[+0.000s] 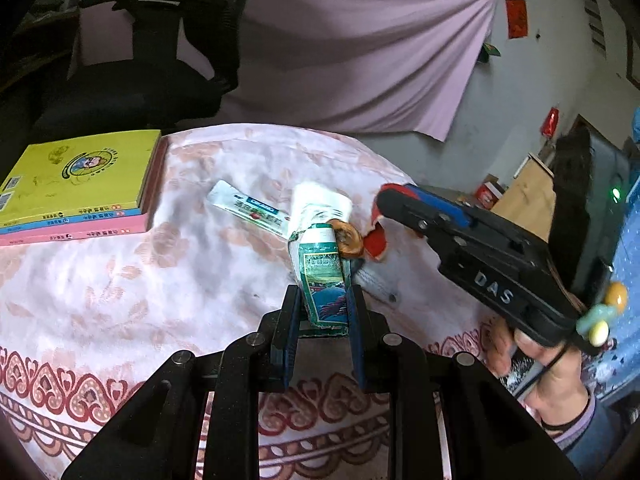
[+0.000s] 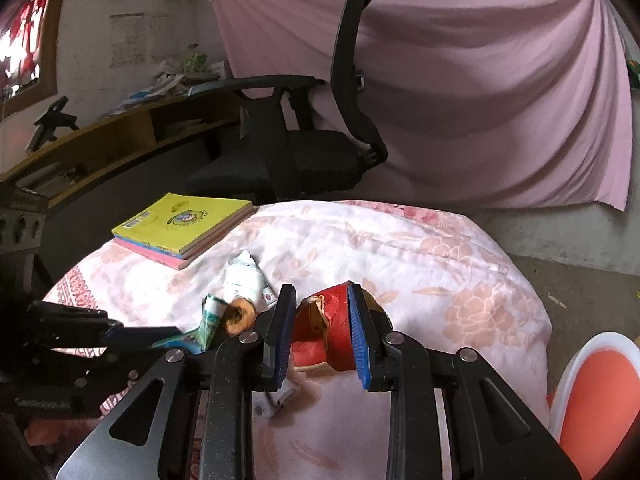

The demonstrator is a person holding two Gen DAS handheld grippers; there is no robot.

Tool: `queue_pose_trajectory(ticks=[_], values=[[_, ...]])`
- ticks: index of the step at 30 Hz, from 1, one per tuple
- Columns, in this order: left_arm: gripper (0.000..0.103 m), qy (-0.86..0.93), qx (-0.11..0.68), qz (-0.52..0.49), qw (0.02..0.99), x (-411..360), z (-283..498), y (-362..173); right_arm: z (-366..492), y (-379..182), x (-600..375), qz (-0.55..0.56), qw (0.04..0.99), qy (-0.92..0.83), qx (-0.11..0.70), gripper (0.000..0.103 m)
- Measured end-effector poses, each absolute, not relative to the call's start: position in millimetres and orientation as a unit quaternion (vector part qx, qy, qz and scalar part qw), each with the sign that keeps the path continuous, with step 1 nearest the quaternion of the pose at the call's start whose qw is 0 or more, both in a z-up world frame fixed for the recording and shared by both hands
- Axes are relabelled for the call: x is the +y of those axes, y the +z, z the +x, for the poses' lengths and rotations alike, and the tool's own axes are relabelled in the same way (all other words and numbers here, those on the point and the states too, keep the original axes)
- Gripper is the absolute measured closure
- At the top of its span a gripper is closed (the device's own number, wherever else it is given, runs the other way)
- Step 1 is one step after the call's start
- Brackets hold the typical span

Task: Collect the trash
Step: 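Lift the red packet and green bottle off the table with both tools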

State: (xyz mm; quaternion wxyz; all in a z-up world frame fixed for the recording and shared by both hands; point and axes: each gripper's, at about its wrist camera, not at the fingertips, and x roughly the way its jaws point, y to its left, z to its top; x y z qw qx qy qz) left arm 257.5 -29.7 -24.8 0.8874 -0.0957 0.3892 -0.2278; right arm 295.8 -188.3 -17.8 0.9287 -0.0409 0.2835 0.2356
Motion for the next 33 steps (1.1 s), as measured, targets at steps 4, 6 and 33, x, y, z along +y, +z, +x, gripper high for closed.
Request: queue_pose_trajectory(ticks=[4,6,33], values=[[0.084,-0.234,0.391,-0.095,0.885,-31.8,253.0,-24.1,294.8,-17.9,-188.4,-0.04,0.929,0.234,0.283,0.079],[0.084,-0.235,0.39,-0.096,0.885,-31.6,252.2,-24.1,294.1,-18.2,-187.6,-0.045,0.929,0.234,0.282,0.079],[0.084,-0.266,0.352,-0.13,0.888,-20.6,239.4,-11.7,301.7,-24.7,-187.4,-0.05,0.925,0.225,0.304,0.079]])
